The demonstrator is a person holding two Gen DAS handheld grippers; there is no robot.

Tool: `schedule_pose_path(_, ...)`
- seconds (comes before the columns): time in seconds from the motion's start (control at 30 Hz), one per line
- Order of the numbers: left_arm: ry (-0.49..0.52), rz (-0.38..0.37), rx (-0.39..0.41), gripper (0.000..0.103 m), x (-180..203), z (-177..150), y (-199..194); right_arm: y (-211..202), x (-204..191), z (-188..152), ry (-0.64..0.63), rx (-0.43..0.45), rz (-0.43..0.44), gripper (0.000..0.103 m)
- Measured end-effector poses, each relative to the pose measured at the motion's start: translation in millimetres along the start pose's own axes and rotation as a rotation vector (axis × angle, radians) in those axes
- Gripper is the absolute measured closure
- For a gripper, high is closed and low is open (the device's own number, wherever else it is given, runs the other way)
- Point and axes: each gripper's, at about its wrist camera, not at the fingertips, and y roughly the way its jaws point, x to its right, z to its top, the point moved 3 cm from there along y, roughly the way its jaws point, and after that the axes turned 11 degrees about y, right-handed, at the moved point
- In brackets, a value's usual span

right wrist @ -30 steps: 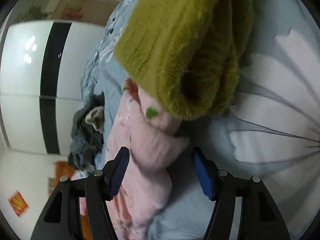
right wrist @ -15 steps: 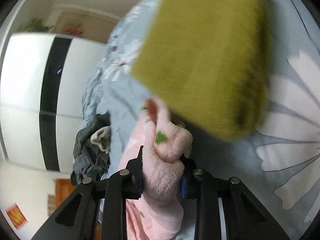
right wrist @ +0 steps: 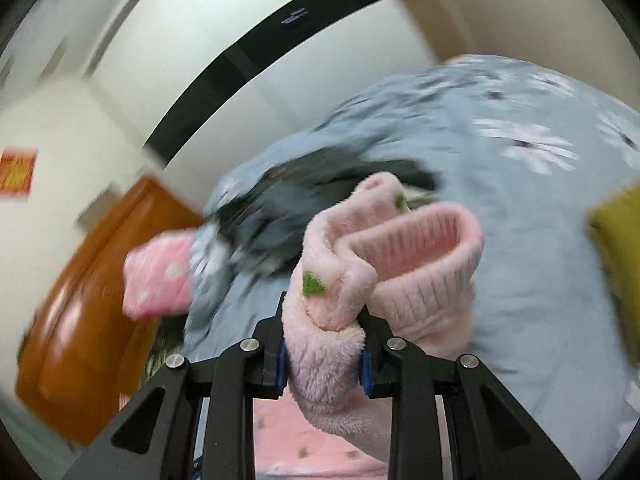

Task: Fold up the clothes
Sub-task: 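Grasp the pink garment end with the right gripper and fold it over, then grasp the folded pink garment edge with the left gripper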

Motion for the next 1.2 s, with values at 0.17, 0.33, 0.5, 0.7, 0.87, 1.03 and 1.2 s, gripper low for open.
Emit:
schedule_pose_path(0.17,-0.032,-0.006,-0.007,0.043,-21.5,-0.3,-1.4,91.4,-41.8,-76.5,-0.103,-0.227,-0.051,0.075)
schedule_pose_path(0.33,-0.036,-0.041,-0.022,0.043,-25.6,-2.2,2.9,150.8,-50.0,-145.5,-0.186,-0.398,-0.141,0.073)
schedule_pose_path(0.5,-0.041,-0.179,-0.056,0.043,-2.3,-2.3,18.3,161.0,-49.5,-158.6,-0.219,-0.498,-0.097,0.054)
schedule_pose_path(0.7,0.04,-0.28,-0.109,0.039,43.1,0.2,39.4,119.0,-36.7,-129.0,-0.169,-0.465,0.016,0.051)
schedule_pose_path(0.87,0.081,-0.335,-0.193,0.036,76.8,2.0,76.9,55.4,8.9,-74.2,-0.071,-0.298,-0.02,0.051)
schedule_pose_path(1.03,0.146,-0.315,-0.272,0.036,103.3,-4.8,104.0,14.7,61.3,-58.8,0.022,-0.245,-0.107,0.051)
schedule_pose_path(1.2,0.207,-0.297,-0.254,0.07,127.8,-5.4,104.3,4.2,93.1,-63.9,0.11,-0.247,-0.155,0.051)
